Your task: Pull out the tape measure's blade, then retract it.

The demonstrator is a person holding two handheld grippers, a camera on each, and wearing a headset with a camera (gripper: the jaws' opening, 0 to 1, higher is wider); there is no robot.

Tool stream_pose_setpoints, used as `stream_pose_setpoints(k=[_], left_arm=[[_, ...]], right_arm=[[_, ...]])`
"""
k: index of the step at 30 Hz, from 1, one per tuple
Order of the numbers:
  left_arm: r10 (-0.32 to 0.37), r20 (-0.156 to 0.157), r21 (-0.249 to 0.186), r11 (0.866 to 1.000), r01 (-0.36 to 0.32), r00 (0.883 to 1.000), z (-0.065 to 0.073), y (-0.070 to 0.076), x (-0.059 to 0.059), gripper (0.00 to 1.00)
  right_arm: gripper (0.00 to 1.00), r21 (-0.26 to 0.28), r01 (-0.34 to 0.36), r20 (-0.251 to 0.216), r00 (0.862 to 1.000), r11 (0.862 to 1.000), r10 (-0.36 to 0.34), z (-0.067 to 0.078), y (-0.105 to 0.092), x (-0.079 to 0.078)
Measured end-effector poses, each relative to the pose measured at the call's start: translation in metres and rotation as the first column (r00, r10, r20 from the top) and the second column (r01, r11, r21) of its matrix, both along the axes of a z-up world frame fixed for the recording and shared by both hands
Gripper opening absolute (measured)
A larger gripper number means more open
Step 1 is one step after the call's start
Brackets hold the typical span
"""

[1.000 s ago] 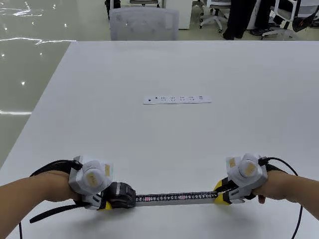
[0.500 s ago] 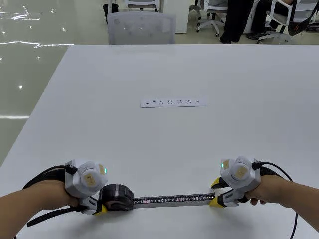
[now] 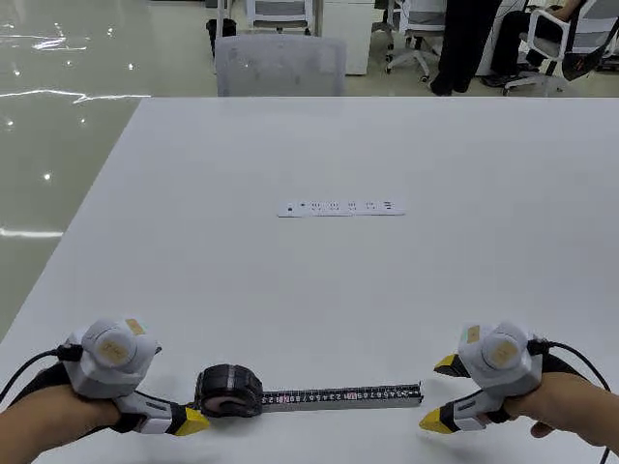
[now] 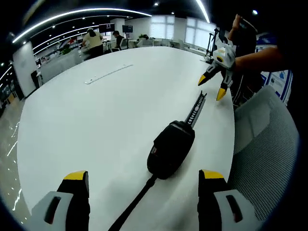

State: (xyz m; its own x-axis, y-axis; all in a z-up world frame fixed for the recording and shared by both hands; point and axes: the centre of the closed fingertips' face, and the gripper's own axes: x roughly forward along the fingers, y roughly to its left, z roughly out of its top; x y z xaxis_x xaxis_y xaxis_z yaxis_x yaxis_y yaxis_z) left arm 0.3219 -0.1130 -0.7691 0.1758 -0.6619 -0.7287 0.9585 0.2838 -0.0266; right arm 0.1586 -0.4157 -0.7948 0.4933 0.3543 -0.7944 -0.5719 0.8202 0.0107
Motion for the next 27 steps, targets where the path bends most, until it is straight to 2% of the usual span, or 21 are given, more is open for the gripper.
stream_pose_setpoints(k=[1, 2, 3, 4, 5, 6, 9, 11, 13, 15, 18, 21, 24, 27], left_arm=[[0.018, 0.009, -0.017, 1.000, -0.018, 1.000, 0.001, 0.003, 0.001, 0.96], [0.036, -0.001, -0.029, 0.999, -0.036, 0.999, 0.002, 0.004, 0.001, 1.00], [0.046, -0.015, -0.041, 0.998, -0.047, 0.999, 0.003, 0.005, -0.001, 1.00], [0.062, -0.030, -0.071, 0.995, -0.064, 0.998, 0.007, 0.005, -0.003, 1.00], [0.069, -0.032, -0.086, 0.994, -0.071, 0.997, 0.010, 0.007, -0.004, 1.00], [0.078, -0.024, -0.115, 0.990, -0.081, 0.997, 0.014, 0.008, -0.004, 1.00], [0.125, -0.010, -0.140, 0.982, -0.125, 0.992, 0.022, 0.016, -0.006, 1.00], [0.146, 0.003, -0.160, 0.977, -0.144, 0.989, 0.028, 0.021, -0.008, 1.00], [0.169, -0.001, -0.179, 0.970, -0.166, 0.986, 0.033, 0.026, -0.013, 1.00], [0.183, -0.001, -0.203, 0.963, -0.179, 0.983, 0.039, 0.031, -0.018, 1.00], [0.201, 0.043, -0.204, 0.961, -0.188, 0.979, 0.044, 0.042, -0.023, 1.00], [0.220, 0.022, -0.222, 0.952, -0.209, 0.975, 0.049, 0.047, -0.031, 1.00], [0.226, 0.039, -0.219, 0.952, -0.212, 0.973, 0.052, 0.052, -0.034, 1.00], [0.235, 0.042, -0.230, 0.948, -0.219, 0.971, 0.057, 0.055, -0.038, 1.00]], right_arm=[[0.67, -0.006, 0.022, 0.031, 0.999, 1.000, -0.022, 0.003, -0.003, 0.000], [0.74, -0.011, 0.029, 0.050, 0.998, 1.000, -0.028, 0.004, -0.005, 0.000], [0.78, -0.007, 0.039, 0.058, 0.998, 0.999, -0.038, 0.005, -0.007, -0.003], [0.81, 0.005, 0.080, 0.065, 0.995, 0.997, -0.080, 0.006, -0.011, -0.005], [0.85, 0.012, 0.077, 0.066, 0.995, 0.997, -0.077, 0.006, -0.011, -0.008], [0.88, 0.015, 0.099, 0.072, 0.992, 0.995, -0.100, 0.007, -0.015, -0.010], [0.94, 0.035, 0.146, 0.108, 0.983, 0.989, -0.149, 0.016, -0.019, -0.015], [0.96, 0.043, 0.157, 0.117, 0.980, 0.987, -0.161, 0.020, -0.021, -0.023], [0.97, 0.057, 0.171, 0.121, 0.977, 0.984, -0.177, 0.023, -0.022, -0.030], [0.99, 0.073, 0.200, 0.141, 0.968, 0.977, -0.209, 0.027, -0.027, -0.038], [1.00, 0.097, 0.254, 0.169, 0.949, 0.962, -0.268, 0.034, -0.034, -0.050], [1.00, 0.104, 0.251, 0.169, 0.949, 0.962, -0.266, 0.038, -0.035, -0.064], [1.00, 0.097, 0.263, 0.183, 0.943, 0.960, -0.277, 0.044, -0.040, -0.073], [1.00, 0.085, 0.271, 0.202, 0.938, 0.959, -0.283, 0.050, -0.044, -0.078]])
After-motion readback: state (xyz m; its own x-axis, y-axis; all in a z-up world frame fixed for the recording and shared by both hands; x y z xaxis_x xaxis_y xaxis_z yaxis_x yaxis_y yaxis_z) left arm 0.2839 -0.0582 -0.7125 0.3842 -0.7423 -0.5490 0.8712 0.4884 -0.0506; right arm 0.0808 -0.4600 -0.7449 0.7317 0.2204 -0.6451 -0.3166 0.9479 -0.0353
